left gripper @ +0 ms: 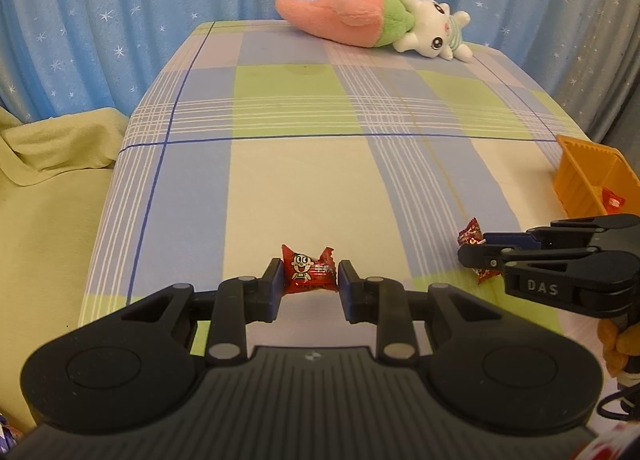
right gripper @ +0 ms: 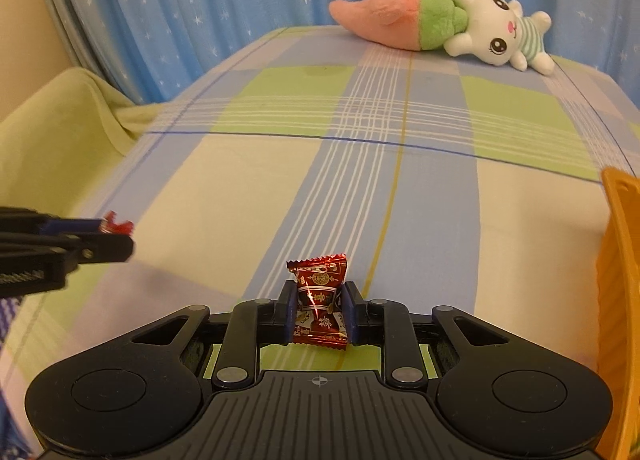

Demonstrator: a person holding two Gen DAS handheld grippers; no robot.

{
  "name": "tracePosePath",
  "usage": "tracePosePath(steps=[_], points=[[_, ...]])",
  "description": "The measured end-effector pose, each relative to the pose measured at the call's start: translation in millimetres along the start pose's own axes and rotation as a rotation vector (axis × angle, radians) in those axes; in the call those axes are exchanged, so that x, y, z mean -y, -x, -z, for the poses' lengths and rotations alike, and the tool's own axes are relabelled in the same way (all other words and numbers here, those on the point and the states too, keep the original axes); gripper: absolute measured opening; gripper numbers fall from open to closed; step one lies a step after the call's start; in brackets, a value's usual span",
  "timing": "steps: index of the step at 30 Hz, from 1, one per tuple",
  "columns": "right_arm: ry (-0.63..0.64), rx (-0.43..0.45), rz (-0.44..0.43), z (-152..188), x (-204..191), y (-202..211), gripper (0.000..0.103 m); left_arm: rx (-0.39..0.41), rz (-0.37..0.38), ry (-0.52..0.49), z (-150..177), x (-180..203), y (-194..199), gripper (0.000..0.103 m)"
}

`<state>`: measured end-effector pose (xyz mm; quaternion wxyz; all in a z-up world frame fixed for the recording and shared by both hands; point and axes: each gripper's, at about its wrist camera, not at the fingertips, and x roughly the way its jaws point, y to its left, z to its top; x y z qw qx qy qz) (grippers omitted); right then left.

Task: Organize snacks
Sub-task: 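Carry both red candies over the orange tray with both tools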

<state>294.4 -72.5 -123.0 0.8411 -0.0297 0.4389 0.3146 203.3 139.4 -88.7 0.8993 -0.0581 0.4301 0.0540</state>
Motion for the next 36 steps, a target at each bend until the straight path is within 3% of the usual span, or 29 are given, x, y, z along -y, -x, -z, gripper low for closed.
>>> tracePosePath(steps=[9, 20, 36], points=[[-0.046, 0.053, -0.065, 18.9, 3.6, 62.6, 0.024, 0.005, 0.031, -0.031, 18.9, 30.0, 30.9, 0.026], [-0.110, 0.084, -0.095, 56.4, 27.4, 140.4, 0.024, -0.002, 0.125, -0.088, 42.7, 92.2, 64.3, 0.026], [-0.248, 0.157, 0.048, 105.4, 126.3, 240.3, 0.024, 0.038, 0.282, -0.236, 39.5, 221.4, 78.9, 0.026]])
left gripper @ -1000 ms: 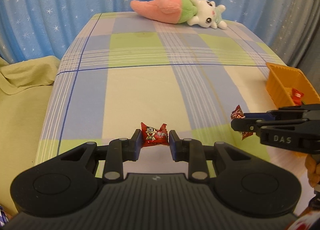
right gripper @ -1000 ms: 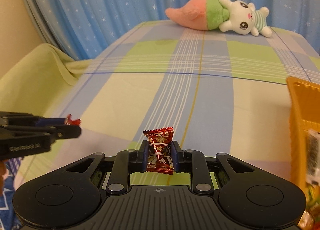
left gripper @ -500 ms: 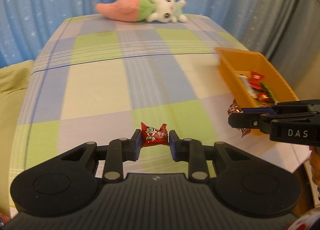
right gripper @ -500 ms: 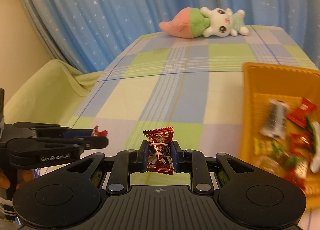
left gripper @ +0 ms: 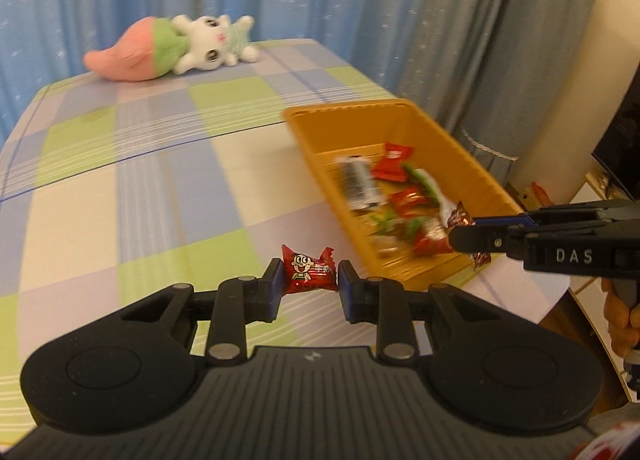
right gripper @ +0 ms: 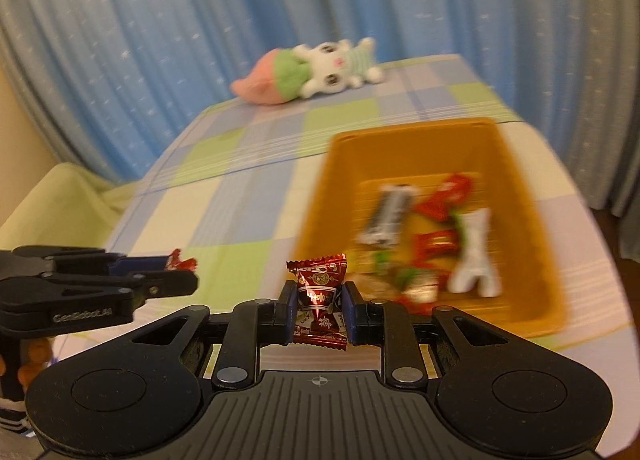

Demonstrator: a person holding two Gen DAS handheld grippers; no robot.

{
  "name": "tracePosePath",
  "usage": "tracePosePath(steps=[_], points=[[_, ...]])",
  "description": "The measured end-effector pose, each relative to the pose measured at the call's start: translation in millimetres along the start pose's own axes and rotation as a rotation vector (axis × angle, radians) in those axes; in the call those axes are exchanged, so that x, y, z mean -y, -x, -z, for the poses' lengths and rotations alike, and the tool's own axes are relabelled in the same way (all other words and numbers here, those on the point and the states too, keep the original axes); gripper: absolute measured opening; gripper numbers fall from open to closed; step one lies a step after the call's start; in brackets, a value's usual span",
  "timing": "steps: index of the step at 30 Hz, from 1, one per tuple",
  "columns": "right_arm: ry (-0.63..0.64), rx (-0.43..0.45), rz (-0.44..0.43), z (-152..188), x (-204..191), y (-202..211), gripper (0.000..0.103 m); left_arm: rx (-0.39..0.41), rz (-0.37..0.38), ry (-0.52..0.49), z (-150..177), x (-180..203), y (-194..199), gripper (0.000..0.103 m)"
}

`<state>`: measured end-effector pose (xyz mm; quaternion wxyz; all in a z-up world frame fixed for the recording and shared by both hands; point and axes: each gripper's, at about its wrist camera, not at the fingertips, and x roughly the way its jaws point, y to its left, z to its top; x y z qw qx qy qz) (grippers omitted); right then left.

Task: Organize snacks
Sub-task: 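Carry both red candies over the orange tray with both tools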

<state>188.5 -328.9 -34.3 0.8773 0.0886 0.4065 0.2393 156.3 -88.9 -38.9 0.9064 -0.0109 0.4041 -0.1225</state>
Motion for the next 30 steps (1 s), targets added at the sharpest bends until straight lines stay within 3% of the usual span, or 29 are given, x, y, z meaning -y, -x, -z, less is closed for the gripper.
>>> tracePosePath(steps=[13, 30], points=[[-0.025, 0.043, 0.069, -13.5, 78.1, 26.5, 0.024, 0.001, 0.002, -0.012, -14.9, 52.5, -29.2, 0.026], [0.021, -0.020, 0.034, -16.1, 102.0, -2.6, 0.024, -0.019, -0.037, 0.006, -25.1, 71.3, -53.9, 0.026]])
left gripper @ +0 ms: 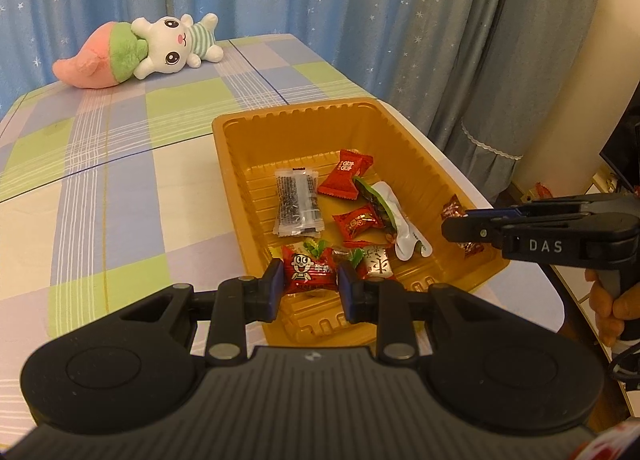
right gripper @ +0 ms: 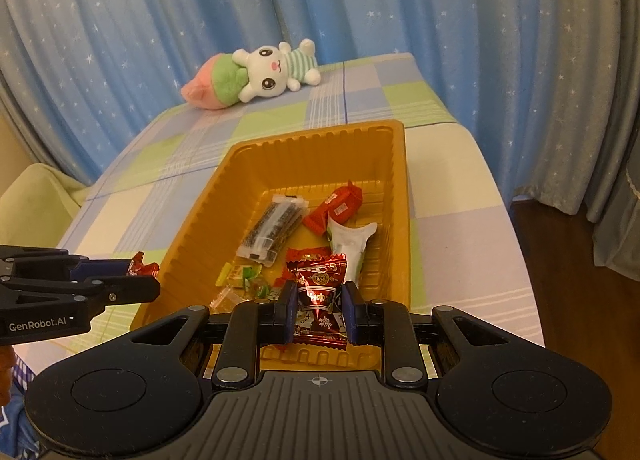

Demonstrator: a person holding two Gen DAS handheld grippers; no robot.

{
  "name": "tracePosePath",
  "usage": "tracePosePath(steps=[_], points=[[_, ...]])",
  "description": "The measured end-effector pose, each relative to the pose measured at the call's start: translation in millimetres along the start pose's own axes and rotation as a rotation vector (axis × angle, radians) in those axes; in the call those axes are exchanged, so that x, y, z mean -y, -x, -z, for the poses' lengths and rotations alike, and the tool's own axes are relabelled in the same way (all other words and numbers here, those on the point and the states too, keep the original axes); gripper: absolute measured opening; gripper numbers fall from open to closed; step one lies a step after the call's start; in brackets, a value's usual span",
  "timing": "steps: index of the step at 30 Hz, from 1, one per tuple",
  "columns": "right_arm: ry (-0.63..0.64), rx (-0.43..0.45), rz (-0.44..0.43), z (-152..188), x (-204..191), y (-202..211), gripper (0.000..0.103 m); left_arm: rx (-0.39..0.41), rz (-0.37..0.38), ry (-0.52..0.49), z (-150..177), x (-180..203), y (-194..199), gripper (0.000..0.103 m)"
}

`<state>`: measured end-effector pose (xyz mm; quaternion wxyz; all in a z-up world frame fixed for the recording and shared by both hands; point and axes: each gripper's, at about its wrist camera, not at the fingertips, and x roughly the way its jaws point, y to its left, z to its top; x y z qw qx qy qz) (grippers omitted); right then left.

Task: Organize snacks
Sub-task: 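Carry both red candies over the orange tray with both tools, then open both tools to drop the red candies into the tray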

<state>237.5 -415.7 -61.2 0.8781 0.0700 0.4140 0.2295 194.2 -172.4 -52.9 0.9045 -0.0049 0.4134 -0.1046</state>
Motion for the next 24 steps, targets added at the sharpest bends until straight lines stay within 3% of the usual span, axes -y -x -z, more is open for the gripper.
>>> tracePosePath(steps=[9, 11, 13, 14, 24], points=[[0.044, -0.068, -0.016, -0.8, -3.3, -13.3, 0.025, -0.011, -0.016, 0.008, -2.2, 2.6, -6.2, 0.026], [0.046, -0.077, -0.014, -0.8, -3.7, -14.5, 0.031, -0.012, -0.017, 0.007, -2.3, 4.0, -6.6, 0.026], [0.034, -0.072, -0.016, -0.4, -2.7, -13.6, 0.050, -0.012, -0.018, 0.008, -2.3, 5.5, -6.8, 0.026], [0.025, -0.063, -0.015, 0.0, -1.7, -12.3, 0.052, -0.012, -0.018, 0.008, -2.3, 6.2, -6.7, 0.026], [-0.007, -0.046, -0.033, -2.0, 3.4, -2.9, 0.054, -0.013, -0.025, 0.003, -1.7, 10.2, -9.0, 0.026]])
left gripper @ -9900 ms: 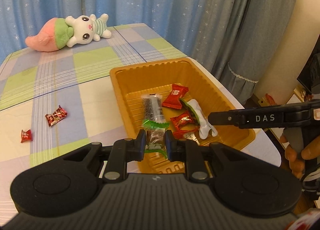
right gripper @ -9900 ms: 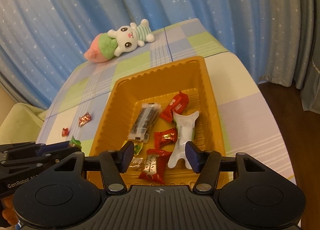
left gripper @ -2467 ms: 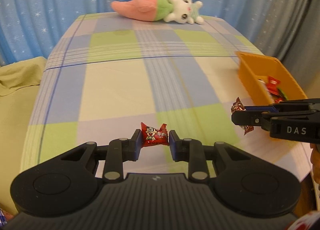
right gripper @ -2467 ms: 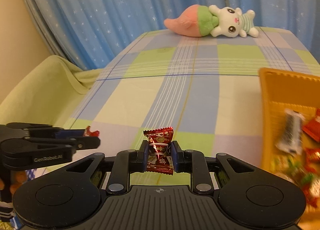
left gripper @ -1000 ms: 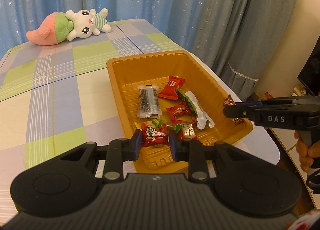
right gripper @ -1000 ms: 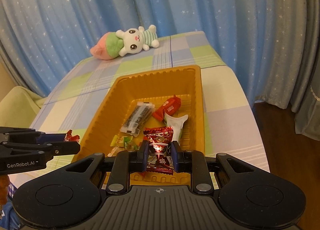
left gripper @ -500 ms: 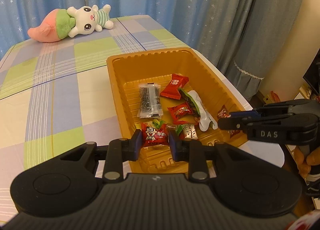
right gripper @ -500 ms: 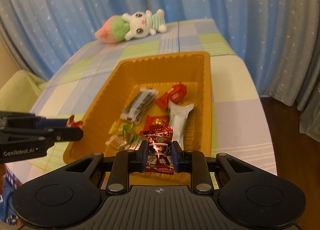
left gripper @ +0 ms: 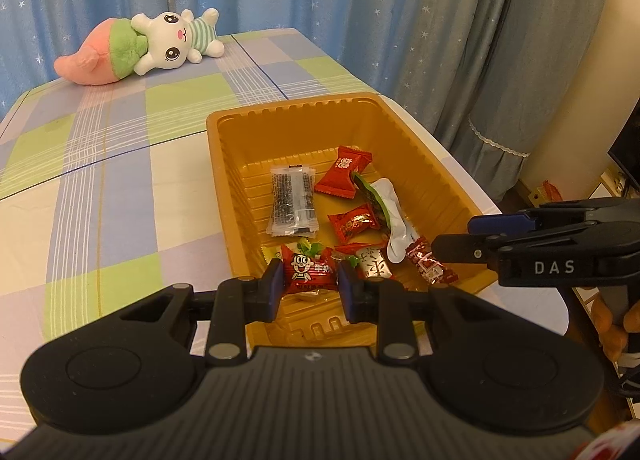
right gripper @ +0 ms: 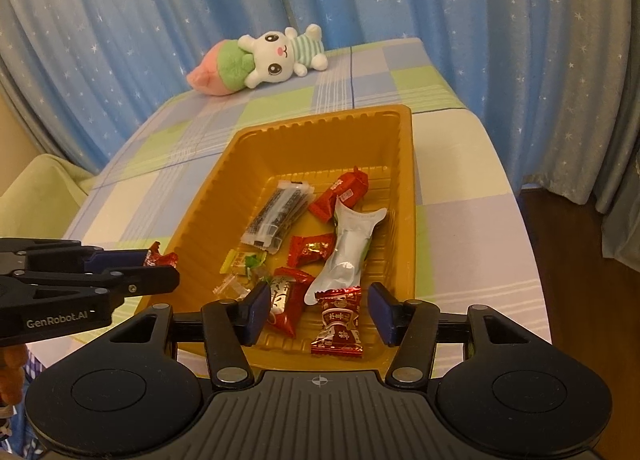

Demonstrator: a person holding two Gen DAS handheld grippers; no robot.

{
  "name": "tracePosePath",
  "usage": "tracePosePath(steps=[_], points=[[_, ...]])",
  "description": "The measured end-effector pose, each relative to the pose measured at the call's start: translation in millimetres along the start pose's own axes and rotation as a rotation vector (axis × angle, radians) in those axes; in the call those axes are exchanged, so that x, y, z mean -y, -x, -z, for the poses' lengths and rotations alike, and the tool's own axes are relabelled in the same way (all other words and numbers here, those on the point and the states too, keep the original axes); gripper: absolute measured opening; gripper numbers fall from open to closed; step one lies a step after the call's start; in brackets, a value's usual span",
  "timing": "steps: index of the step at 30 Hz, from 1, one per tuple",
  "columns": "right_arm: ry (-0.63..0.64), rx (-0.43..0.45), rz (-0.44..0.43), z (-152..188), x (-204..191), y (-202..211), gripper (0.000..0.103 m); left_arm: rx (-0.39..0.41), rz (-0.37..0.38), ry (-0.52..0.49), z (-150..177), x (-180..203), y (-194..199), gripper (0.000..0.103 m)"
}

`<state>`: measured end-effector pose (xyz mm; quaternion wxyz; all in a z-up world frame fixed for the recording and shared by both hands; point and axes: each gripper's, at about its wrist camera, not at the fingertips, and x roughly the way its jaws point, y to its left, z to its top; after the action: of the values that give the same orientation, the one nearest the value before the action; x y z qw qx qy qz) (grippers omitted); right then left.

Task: Organize snacks
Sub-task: 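Open both tools to drop the red candies into the tray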

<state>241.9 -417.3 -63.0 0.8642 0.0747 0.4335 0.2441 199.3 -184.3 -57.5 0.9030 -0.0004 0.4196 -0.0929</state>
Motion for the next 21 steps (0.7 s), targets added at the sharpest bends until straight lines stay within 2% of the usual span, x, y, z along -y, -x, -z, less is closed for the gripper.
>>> tracePosePath(steps=[12, 18, 21], points=[[-0.004, 0.011, -0.017, 4.7, -0.3, 6.7, 0.055, -0.007, -0.009, -0.010, -1.2, 11.4, -5.3, 0.027], [-0.008, 0.012, -0.024, 8.9, -1.9, 9.3, 0.058, -0.007, -0.013, -0.013, 3.2, 15.4, -1.1, 0.049], [-0.007, 0.011, -0.028, 11.0, -3.9, 10.6, 0.063, -0.004, -0.021, -0.018, 6.1, 15.9, 4.1, 0.054]])
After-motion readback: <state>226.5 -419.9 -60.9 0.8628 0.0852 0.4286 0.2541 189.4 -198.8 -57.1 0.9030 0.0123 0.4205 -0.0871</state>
